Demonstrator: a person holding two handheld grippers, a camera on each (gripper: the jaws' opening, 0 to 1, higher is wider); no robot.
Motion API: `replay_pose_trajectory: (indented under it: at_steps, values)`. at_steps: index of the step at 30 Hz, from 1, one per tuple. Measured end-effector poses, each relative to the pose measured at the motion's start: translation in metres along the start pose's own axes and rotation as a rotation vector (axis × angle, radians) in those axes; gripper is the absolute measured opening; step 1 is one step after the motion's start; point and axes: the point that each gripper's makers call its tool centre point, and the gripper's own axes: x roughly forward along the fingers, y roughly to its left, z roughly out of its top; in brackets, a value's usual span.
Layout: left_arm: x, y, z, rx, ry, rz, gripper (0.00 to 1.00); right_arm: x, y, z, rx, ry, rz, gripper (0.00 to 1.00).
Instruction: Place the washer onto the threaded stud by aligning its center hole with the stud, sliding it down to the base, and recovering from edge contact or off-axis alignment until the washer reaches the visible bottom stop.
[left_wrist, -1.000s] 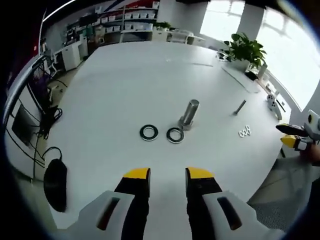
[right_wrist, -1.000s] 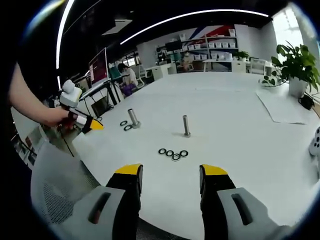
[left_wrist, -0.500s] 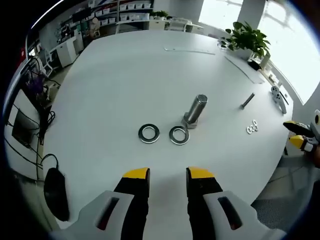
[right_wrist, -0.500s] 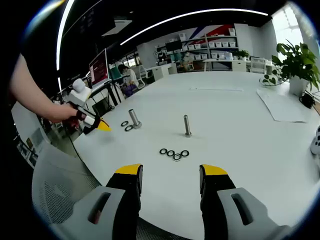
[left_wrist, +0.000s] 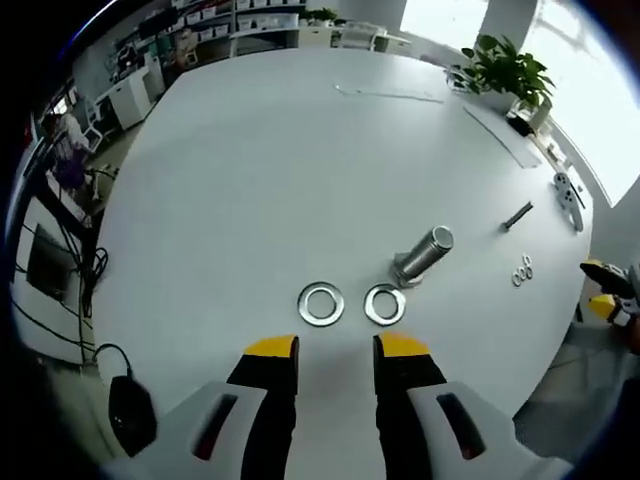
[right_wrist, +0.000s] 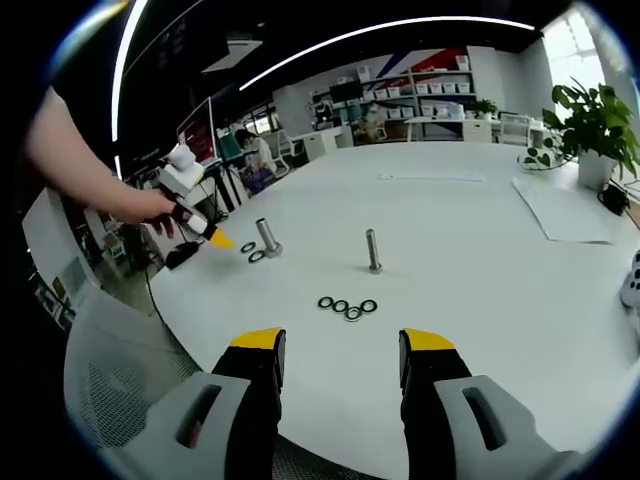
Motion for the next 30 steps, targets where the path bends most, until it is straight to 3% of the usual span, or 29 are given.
replay_pose_trajectory:
  at_steps: [11,14,17,30]
  values:
    - [0.01,0.01,0.009,0.048,0.039,0.03,0.29,0.001,-0.002,-0.002,0.002,0.005,-0.004,0.48]
    - [0.013,0.012,0.016,0.045,0.027,0.023,0.3,0.001,-0.001,-0.001,0.001,0.005,-0.003,0.48]
    - [0.015,0.01,0.015,0.095,0.064,0.023,0.3,0.0,-0.002,-0.001,0.003,0.003,-0.007,0.48]
    - [0.031,0.012,0.01,0.128,0.171,0.021,0.3,0.0,-0.002,-0.002,0.002,0.008,-0.009,0.48]
